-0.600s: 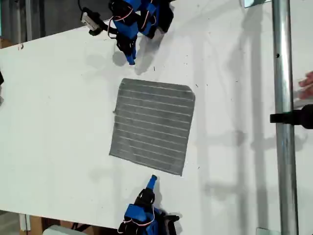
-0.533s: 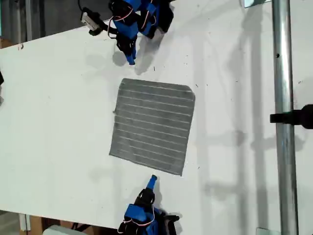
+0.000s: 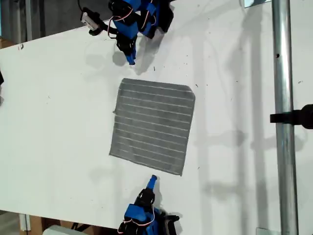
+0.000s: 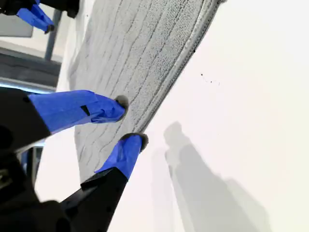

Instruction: Grasp corners of a towel and fold twice.

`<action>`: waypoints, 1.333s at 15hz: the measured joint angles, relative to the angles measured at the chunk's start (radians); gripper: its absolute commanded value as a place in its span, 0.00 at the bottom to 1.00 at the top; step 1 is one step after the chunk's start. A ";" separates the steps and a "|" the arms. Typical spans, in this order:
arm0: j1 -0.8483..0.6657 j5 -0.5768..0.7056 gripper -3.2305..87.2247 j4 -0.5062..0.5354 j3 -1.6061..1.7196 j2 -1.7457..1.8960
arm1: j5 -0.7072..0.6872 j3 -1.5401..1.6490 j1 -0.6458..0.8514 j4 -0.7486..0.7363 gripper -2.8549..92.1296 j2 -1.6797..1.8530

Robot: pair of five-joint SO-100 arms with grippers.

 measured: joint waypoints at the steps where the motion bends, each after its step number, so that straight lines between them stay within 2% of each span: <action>1: 0.000 0.000 0.15 0.000 0.000 0.000 | 0.000 0.000 0.000 0.000 0.14 0.000; 5: -0.061 0.014 0.15 0.000 0.000 0.000 | 0.000 0.000 0.000 0.000 0.14 0.000; 8: -0.241 0.003 0.15 0.000 0.000 0.000 | 0.000 0.000 0.002 0.000 0.14 0.000; 9: -0.313 -0.058 0.15 0.000 0.000 0.000 | 0.000 0.000 0.008 0.000 0.14 0.000; 12: -0.471 -0.445 0.15 0.000 0.000 0.000 | 0.000 0.000 0.041 0.000 0.12 0.000; 14: -0.495 -0.793 0.28 0.000 0.000 0.000 | 0.000 0.000 0.137 0.002 0.13 0.000; 15: -0.518 -0.908 0.28 0.000 0.000 0.000 | 0.000 0.000 0.207 0.012 0.12 0.002; 16: -0.568 -0.881 0.27 0.000 0.000 0.000 | 0.000 0.000 0.204 0.014 0.12 0.003; 17: -0.603 -0.713 0.26 0.000 0.000 0.000 | -0.003 0.002 0.149 -0.057 0.12 0.005; 18: -0.606 -0.543 0.26 0.000 0.002 0.000 | -0.008 0.002 0.057 -0.192 0.12 -0.009; 19: -0.595 -0.449 0.24 0.000 0.002 0.000 | -0.018 0.002 -0.025 -0.311 0.12 -0.005; 20: -0.586 -0.420 0.10 0.002 0.002 0.000 | -0.029 0.002 -0.083 -0.371 0.12 -0.002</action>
